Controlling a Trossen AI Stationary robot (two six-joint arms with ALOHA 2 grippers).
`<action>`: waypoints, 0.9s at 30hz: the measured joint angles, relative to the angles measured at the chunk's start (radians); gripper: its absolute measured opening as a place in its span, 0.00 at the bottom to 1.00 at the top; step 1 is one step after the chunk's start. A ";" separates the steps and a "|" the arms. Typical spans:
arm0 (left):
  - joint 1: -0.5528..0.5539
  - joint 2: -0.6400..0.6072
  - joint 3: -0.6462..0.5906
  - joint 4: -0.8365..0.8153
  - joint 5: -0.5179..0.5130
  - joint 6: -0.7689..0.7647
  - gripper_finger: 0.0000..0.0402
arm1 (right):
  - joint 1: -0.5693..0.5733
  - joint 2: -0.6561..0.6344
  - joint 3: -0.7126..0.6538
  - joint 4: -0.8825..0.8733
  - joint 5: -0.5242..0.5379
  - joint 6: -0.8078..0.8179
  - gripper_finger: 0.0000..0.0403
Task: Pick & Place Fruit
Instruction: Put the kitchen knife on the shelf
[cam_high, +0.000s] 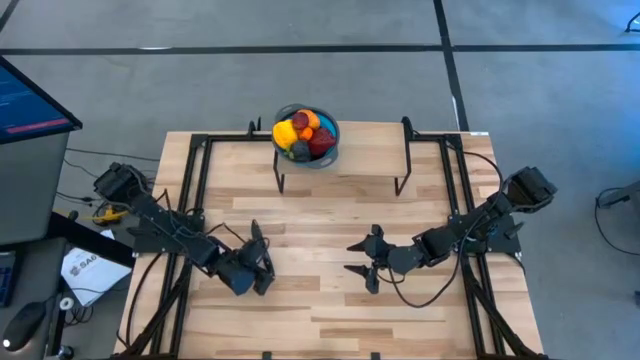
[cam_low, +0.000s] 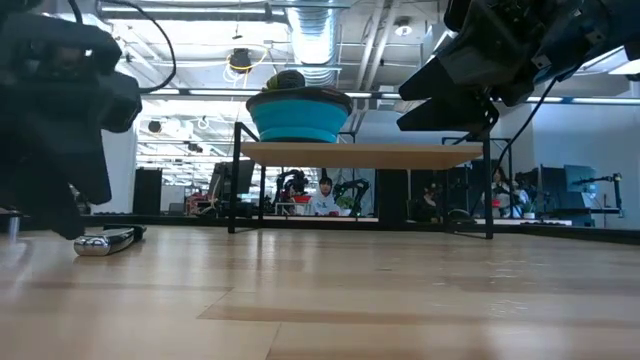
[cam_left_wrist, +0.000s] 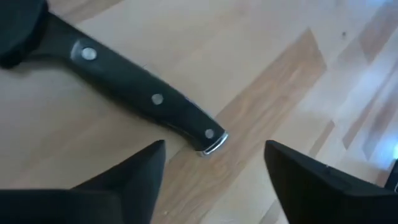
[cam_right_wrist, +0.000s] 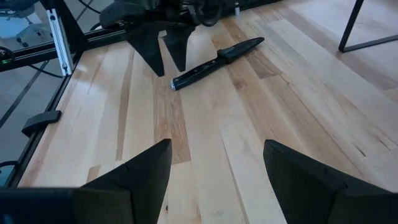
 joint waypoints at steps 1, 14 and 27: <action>0.000 0.000 0.000 -0.003 0.000 -0.014 0.69 | 0.000 0.000 0.000 0.000 0.000 0.000 0.62; 0.075 0.070 0.001 -0.061 -0.191 -0.107 0.77 | 0.000 0.000 0.000 0.000 0.000 -0.002 0.62; 0.105 0.170 0.025 -0.045 -0.274 -0.079 0.65 | 0.000 0.000 0.000 0.015 0.000 -0.002 0.62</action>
